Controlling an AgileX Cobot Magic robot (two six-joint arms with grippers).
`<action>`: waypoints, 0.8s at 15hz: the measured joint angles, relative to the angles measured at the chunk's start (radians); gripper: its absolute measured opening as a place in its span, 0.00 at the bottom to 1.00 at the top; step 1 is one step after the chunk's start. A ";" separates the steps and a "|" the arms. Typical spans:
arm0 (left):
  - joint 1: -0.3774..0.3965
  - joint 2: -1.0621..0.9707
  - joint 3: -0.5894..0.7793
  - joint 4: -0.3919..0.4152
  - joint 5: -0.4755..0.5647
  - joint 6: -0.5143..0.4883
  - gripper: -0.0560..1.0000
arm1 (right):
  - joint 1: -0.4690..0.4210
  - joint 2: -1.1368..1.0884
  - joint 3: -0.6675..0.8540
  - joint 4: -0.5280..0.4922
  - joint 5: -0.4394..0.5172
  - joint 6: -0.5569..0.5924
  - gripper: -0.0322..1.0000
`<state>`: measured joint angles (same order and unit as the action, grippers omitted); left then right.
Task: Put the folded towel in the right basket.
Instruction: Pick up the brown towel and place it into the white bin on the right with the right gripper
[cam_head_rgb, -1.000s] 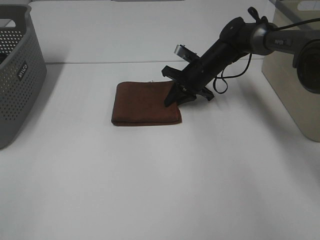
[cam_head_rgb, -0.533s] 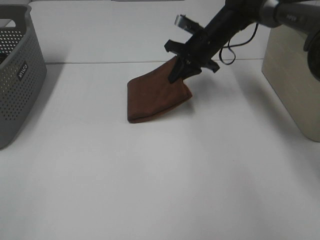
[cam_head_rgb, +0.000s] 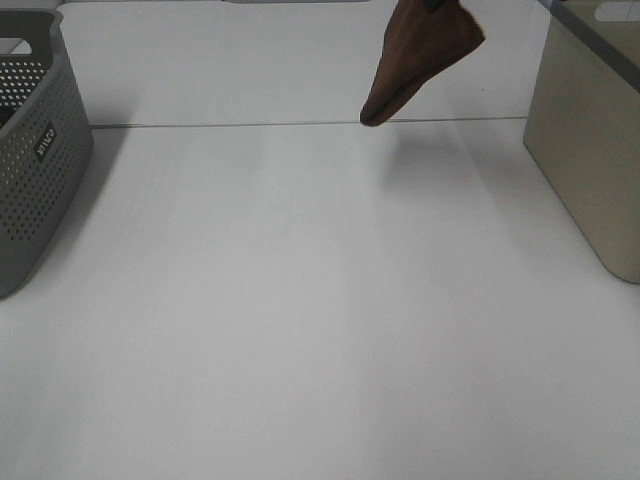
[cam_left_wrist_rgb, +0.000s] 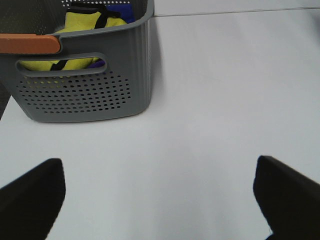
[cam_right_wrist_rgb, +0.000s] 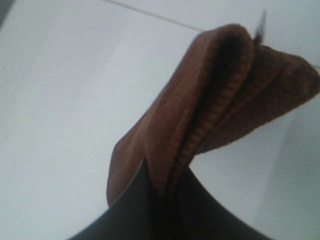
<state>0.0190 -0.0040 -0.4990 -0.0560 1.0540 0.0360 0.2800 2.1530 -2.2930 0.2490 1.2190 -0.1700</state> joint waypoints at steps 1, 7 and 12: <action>0.000 0.000 0.000 0.000 0.000 0.000 0.97 | 0.000 -0.040 0.000 -0.051 0.001 0.007 0.09; 0.000 0.000 0.000 0.000 0.000 0.000 0.97 | -0.209 -0.203 0.000 -0.109 0.003 0.029 0.09; 0.000 0.000 0.000 0.000 0.000 0.000 0.97 | -0.424 -0.204 0.000 -0.115 0.003 0.049 0.09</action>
<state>0.0190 -0.0040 -0.4990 -0.0560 1.0540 0.0360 -0.1440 1.9490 -2.2930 0.1340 1.2220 -0.1210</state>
